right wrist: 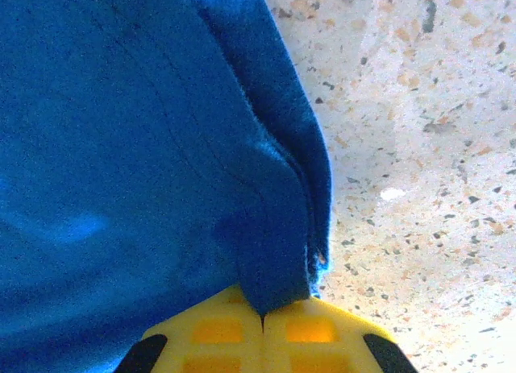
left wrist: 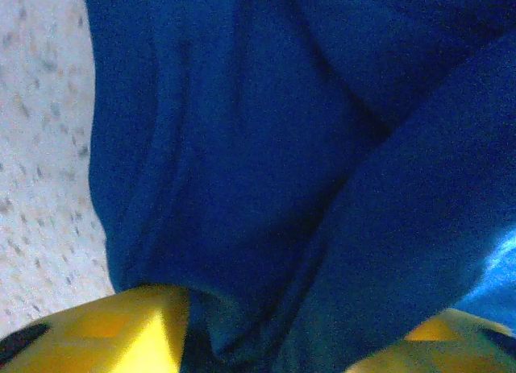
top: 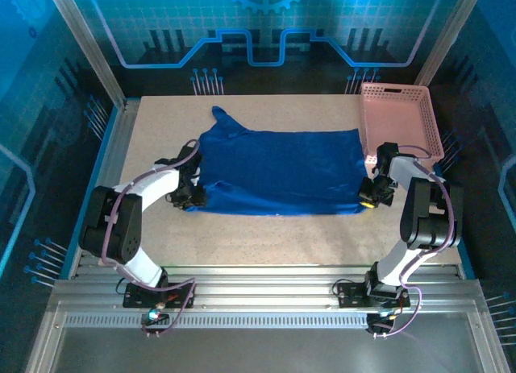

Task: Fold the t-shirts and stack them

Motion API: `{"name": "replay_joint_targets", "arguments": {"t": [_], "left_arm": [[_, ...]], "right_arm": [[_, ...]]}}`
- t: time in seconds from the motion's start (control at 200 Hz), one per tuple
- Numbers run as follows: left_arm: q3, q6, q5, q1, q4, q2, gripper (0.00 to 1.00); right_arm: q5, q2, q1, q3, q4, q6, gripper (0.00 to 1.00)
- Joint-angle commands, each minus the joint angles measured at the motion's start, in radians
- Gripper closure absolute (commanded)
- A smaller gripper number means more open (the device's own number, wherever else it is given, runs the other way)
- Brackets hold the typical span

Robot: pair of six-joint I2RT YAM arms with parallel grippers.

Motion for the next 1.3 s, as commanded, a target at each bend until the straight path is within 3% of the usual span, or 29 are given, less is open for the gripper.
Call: {"name": "replay_joint_targets", "arguments": {"t": [0.0,0.155,0.235,0.465,0.665,0.975,1.085,1.155,1.296], "left_arm": [[0.054,0.033,-0.031,0.011,0.024,0.026,0.61],[0.065,0.073,0.038,0.057,-0.018,-0.021,0.94],[0.042,0.085,0.105,0.110,-0.039,-0.076,1.00],[0.001,0.148,0.432,0.283,-0.118,-0.216,1.00],[0.047,0.147,0.591,0.291,-0.199,-0.152,0.94],[0.174,0.109,0.443,0.265,-0.429,0.107,0.85],[0.204,0.083,0.326,0.267,-0.498,0.155,0.74],[0.208,0.067,0.289,0.267,-0.511,0.145,0.56],[0.223,0.040,0.211,0.268,-0.528,0.089,0.49]], "right_arm": [[0.002,0.010,0.003,0.020,-0.021,0.004,1.00],[0.021,-0.007,0.001,0.020,-0.038,0.000,1.00],[0.022,-0.020,0.000,0.022,-0.044,0.005,1.00],[0.047,-0.055,-0.008,0.027,-0.068,0.007,1.00],[0.053,-0.077,-0.022,0.006,-0.076,0.018,1.00],[0.060,-0.107,-0.022,-0.042,-0.082,0.039,1.00],[0.062,-0.115,-0.021,-0.060,-0.079,0.041,1.00],[0.067,-0.120,-0.022,-0.070,-0.076,0.041,1.00],[0.072,-0.131,-0.022,-0.082,-0.074,0.047,1.00]]}}
